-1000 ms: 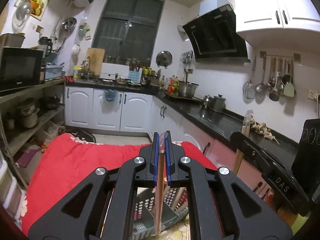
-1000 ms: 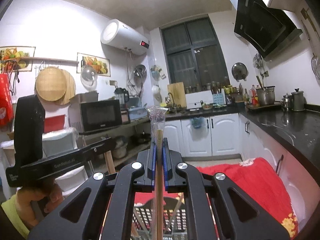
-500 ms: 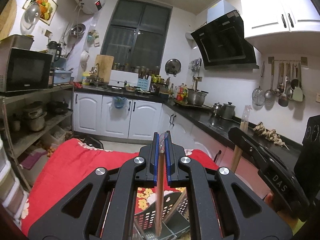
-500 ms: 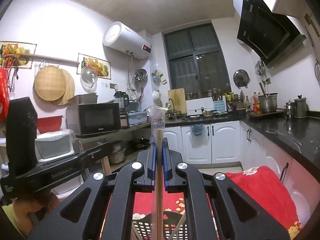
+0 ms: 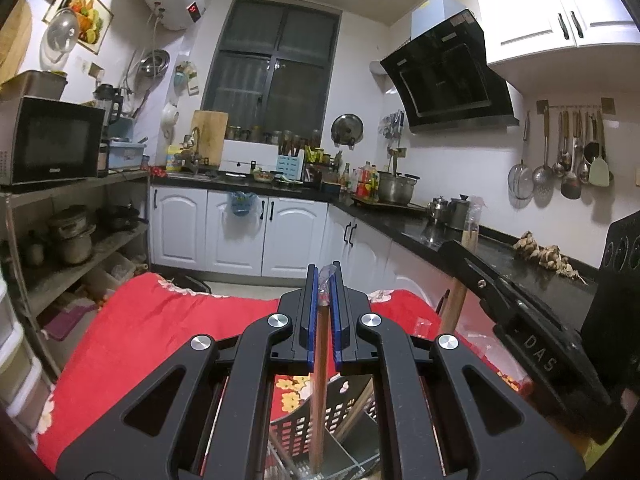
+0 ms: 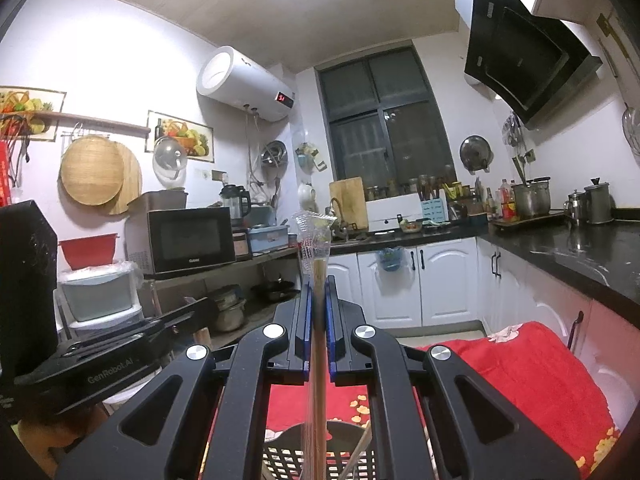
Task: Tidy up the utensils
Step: 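Lift the chopstick upright with the left tool and carry it above the caddy, then open the left tool to drop the chopstick into the caddy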
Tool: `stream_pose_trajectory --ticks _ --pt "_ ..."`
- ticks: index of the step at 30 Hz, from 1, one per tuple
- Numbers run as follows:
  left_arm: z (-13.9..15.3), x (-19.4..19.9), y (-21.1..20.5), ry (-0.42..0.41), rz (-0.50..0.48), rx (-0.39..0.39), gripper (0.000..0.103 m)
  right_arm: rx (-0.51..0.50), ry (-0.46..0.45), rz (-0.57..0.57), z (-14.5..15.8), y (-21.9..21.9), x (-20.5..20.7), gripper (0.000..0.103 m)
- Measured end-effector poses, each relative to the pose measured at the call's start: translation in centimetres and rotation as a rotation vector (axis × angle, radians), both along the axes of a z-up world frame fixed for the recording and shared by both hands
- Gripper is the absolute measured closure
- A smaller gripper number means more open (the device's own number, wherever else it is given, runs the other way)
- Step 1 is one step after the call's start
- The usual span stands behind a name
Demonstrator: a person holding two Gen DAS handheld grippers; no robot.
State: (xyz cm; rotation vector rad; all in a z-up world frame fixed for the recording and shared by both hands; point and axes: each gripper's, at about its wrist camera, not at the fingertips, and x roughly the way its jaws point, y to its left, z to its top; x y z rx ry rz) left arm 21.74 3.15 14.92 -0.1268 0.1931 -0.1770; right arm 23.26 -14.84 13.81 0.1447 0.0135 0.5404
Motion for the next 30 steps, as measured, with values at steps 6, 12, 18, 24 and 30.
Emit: stream_pose_trajectory --ticks 6,12,18,24,30 --pt "-1.2 0.3 -0.2 0.015 0.008 0.015 0.100 -0.024 0.009 -0.010 -1.5 0.6 0.7 0.097" --pt "-2.4 0.9 -0.3 0.045 0.010 0.019 0.100 -0.025 0.034 -0.023 -2.6 0.5 1.1 0.096" --pt "-3.7 1.3 -0.1 0.076 0.006 0.007 0.100 -0.014 0.048 -0.015 -3.0 0.0 1.1 0.095" --pt "-4.2 1.6 0.2 0.077 0.021 -0.003 0.100 0.013 0.039 0.007 -2.4 0.1 1.6 0.096" --pt "-4.1 1.6 0.4 0.065 0.023 -0.003 0.100 0.003 0.064 0.007 -3.4 0.6 2.2 0.096"
